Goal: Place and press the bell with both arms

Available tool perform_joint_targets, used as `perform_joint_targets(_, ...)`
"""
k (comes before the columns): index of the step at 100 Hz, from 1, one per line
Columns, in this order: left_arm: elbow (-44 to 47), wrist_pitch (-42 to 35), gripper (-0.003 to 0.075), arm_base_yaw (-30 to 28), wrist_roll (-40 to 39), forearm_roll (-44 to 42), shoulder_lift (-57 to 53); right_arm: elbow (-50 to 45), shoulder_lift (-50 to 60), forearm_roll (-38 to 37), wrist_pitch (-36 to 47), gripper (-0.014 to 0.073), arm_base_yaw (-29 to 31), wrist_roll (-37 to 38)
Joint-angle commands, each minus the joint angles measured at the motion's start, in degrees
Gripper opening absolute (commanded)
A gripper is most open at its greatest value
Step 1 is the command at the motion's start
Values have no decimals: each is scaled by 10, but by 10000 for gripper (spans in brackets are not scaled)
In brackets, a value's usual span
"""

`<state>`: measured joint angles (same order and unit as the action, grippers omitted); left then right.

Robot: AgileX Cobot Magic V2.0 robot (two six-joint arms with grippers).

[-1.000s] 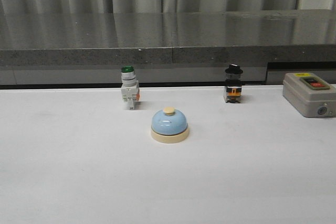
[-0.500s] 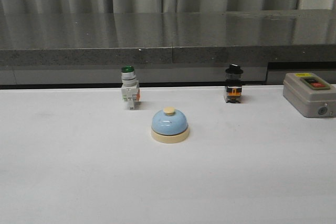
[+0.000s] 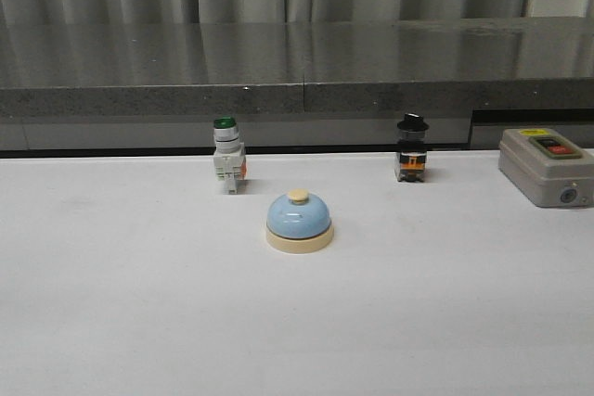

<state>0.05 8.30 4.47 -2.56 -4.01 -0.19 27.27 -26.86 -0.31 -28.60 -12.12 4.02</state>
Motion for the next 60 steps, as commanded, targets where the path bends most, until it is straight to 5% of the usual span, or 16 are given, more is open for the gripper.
perform_joint_targets(1,23,-48,-19,-1,-4,1,-16,2,32,-9,54,-60,7,-5)
perform_joint_targets(60,23,-48,-19,-1,-4,1,-16,-214,282,-9,201,-60,70,-5)
